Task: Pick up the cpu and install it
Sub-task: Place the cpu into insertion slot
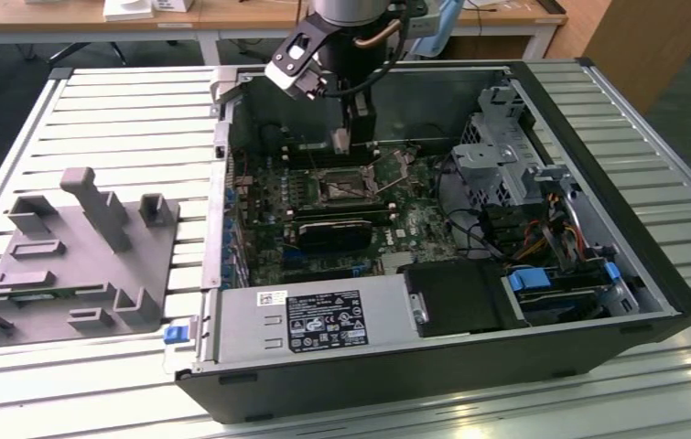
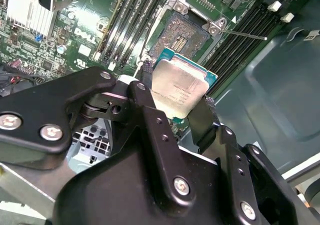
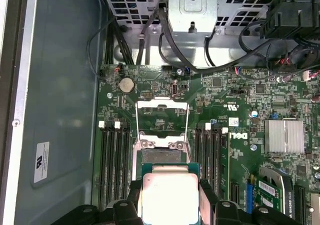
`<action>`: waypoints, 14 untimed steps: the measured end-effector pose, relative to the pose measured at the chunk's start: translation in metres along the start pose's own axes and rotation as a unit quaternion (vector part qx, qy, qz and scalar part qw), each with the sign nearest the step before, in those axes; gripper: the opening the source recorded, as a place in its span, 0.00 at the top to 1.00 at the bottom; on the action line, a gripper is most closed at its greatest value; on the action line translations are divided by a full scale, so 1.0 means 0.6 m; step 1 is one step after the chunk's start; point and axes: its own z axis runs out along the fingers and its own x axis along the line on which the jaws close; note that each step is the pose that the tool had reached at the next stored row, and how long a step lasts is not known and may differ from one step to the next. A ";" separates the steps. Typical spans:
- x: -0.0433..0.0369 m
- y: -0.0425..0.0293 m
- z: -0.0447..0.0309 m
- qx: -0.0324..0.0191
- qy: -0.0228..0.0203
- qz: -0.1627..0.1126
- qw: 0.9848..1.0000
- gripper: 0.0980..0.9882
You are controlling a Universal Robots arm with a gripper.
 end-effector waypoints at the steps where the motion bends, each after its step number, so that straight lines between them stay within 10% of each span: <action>1: 0.000 0.000 0.001 0.000 0.000 0.000 1.000 0.51; 14: 0.002 -0.002 0.023 0.000 0.000 0.000 1.000 0.51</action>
